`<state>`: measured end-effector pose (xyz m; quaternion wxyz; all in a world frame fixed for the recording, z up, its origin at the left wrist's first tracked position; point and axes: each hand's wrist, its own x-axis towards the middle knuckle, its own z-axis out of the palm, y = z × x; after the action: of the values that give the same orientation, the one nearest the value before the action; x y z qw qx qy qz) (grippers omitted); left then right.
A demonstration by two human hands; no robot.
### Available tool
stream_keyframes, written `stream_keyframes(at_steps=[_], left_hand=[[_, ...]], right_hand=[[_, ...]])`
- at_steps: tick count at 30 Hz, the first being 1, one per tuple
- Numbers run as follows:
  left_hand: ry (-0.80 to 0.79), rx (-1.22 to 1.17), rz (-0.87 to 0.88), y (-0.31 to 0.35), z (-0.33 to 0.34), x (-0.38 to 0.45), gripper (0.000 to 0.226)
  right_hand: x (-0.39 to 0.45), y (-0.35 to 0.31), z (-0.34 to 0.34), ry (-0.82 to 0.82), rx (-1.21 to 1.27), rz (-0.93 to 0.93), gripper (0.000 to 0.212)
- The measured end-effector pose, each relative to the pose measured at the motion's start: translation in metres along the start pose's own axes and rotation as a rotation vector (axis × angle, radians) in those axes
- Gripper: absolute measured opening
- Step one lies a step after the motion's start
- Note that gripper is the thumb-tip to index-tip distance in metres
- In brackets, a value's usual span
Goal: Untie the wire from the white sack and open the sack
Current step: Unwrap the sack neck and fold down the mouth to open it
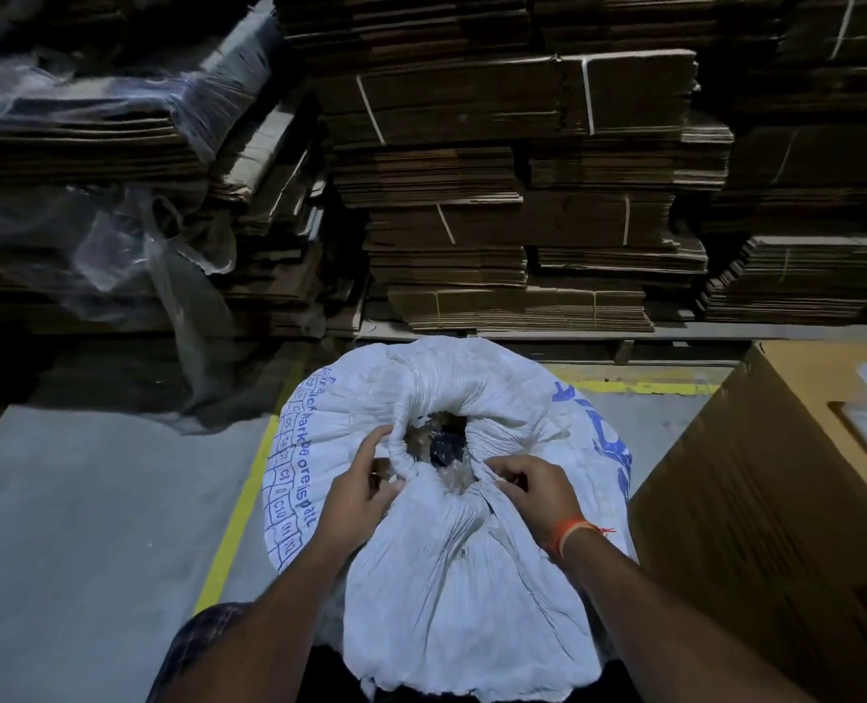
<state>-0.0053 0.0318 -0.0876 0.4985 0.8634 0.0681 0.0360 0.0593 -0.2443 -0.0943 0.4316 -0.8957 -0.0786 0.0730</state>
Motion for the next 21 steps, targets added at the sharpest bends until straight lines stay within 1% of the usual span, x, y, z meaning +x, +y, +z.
stream_keyframes(at_steps=[2,3,4,6,8,10,12,18,21], left_hand=[[0.017,0.065,0.052,0.004,0.001,0.002,0.073],[0.03,0.106,0.075,0.007,0.001,0.003,0.071],[0.047,0.157,0.103,0.011,0.0,0.004,0.064],[0.113,0.253,0.171,0.016,-0.001,0.007,0.042],[0.194,0.295,0.193,0.016,-0.001,0.012,0.03],[0.259,0.349,0.173,0.015,-0.005,0.016,0.03],[0.298,0.481,0.142,0.012,-0.012,0.016,0.033],[0.386,0.746,0.07,-0.011,-0.051,0.004,0.035],[0.411,0.83,0.021,-0.02,-0.069,0.001,0.036]], right_hand=[[0.001,-0.001,0.0,0.042,-0.025,-0.005,0.019],[0.001,-0.002,-0.001,0.062,-0.031,-0.007,0.015],[0.001,-0.003,-0.002,0.076,-0.034,-0.004,0.012],[0.0,-0.004,-0.005,0.092,-0.04,-0.002,0.009],[-0.001,-0.003,-0.009,0.113,-0.059,0.004,0.007],[-0.001,0.001,-0.017,0.145,-0.091,0.017,0.006],[-0.002,0.006,-0.027,0.176,-0.135,0.024,0.007],[-0.002,0.027,-0.064,0.255,-0.317,0.032,0.012],[0.002,0.035,-0.077,0.264,-0.387,0.041,0.014]])
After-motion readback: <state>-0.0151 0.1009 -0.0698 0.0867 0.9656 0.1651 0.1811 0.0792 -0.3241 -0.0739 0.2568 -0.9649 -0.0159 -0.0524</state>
